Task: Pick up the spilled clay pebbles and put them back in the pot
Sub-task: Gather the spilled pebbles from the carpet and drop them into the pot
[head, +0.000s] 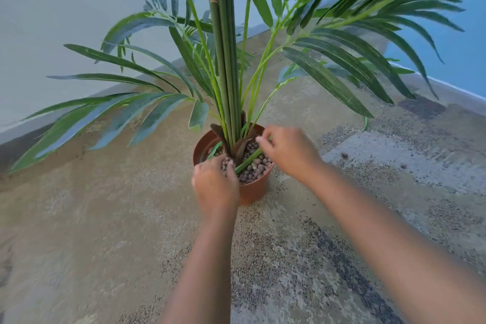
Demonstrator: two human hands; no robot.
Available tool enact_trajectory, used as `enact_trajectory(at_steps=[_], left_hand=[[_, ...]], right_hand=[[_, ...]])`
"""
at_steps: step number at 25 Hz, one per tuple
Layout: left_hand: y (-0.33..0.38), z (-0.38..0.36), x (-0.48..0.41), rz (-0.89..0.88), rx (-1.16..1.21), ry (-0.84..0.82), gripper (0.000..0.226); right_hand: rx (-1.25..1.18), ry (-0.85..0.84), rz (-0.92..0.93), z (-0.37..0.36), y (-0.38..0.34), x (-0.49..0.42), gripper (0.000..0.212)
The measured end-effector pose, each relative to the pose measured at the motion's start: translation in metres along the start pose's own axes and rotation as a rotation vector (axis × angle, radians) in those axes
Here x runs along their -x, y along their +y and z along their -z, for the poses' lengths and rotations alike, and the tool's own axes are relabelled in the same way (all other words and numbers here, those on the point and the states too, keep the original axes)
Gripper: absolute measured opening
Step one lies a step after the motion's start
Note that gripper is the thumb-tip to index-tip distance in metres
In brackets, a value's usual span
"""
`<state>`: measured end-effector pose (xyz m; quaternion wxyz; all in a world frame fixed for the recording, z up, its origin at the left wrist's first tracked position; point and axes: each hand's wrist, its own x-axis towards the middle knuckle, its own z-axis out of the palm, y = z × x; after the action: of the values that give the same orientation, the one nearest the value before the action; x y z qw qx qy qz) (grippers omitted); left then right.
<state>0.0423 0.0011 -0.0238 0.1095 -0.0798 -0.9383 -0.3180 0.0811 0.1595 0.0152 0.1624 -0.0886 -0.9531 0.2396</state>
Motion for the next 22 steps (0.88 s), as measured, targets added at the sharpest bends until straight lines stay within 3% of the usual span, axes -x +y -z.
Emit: enact_trajectory(at_steps=[2,4,9,13,17,20,22], left_hand=[[-0.010,0.001,-0.003,0.086,0.018,0.021,0.022],[-0.018,0.004,-0.007,0.086,0.042,-0.011,0.018],[-0.024,0.006,-0.012,0.067,0.104,-0.035,0.012],[-0.025,0.004,-0.013,0.096,0.159,-0.035,0.015],[-0.026,0.003,-0.013,0.133,0.263,0.032,0.016],[-0.020,0.007,-0.006,0.231,0.461,0.140,0.030],[-0.017,0.010,-0.002,0.234,0.520,0.171,0.034]], right_hand=[[0.184,-0.105,0.138,-0.010,-0.021,-0.017,0.021],[0.200,-0.143,0.182,-0.010,-0.023,-0.029,0.026],[-0.041,-0.146,0.039,-0.010,-0.010,-0.020,0.033],[0.080,-0.141,-0.001,-0.008,-0.003,-0.010,0.028],[0.550,-0.625,0.025,-0.015,-0.030,-0.022,0.038],[0.588,-0.818,-0.082,-0.029,-0.051,-0.035,0.052],[0.488,-0.809,-0.132,-0.039,-0.059,-0.037,0.048]])
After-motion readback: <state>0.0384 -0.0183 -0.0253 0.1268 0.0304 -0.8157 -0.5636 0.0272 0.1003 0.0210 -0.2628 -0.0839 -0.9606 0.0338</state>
